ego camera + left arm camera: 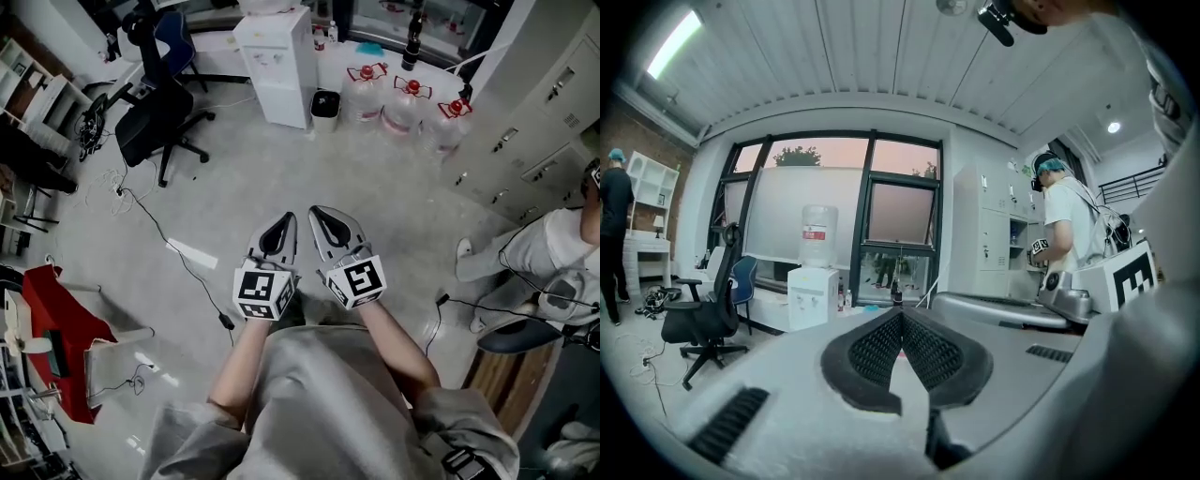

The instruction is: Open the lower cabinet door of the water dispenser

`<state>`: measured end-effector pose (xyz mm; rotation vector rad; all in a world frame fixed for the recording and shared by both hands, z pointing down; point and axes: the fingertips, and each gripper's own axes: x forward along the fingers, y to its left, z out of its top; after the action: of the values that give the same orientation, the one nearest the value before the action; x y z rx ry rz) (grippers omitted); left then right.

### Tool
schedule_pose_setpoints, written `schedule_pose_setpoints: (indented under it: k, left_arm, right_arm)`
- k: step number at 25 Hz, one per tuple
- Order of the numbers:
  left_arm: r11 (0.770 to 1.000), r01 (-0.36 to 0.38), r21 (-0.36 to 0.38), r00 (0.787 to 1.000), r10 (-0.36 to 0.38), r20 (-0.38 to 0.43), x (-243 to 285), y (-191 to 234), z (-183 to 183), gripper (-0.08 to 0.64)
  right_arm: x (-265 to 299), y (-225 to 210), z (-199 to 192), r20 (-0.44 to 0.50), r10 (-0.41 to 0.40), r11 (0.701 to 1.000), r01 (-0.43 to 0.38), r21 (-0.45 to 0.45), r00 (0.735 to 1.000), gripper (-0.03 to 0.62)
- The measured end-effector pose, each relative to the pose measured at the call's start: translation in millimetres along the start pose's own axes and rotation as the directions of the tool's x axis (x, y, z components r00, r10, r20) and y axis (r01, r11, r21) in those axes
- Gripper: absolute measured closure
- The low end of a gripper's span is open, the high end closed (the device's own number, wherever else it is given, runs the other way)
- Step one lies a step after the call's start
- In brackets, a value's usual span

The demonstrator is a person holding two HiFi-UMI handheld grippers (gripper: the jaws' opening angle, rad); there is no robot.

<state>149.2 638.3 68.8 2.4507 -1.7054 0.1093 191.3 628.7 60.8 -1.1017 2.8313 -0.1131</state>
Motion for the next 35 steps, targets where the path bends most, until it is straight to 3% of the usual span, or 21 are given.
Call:
schedule_pose_setpoints:
  k: [11, 27, 35]
  left_arm:
    - [0.997, 0.072, 0.016, 0.997, -0.072, -0.005, 57.4, 41.3, -3.7, 0.552]
    - [0.990, 0.132, -0.051, 0.989, -0.135, -0.053, 125.1, 181.3, -1.9, 0.552]
    - [0.982, 0.176, -0.074, 0.981, -0.181, -0.075, 152.6, 218.7, -5.3, 0.552]
  right_arm:
    - [57.0, -33.5, -20.4, -0.048, -0.060, 0.998, 0.061, 0.001, 0.997, 0.583]
    - [204.3, -45.3, -48.6, -0.129, -0.120, 0.993, 0.121, 0.000, 0.984, 0.583]
    - [246.7, -57.8, -59.9, -0.150, -0.164, 0.986, 0.166, -0.004, 0.975, 0.583]
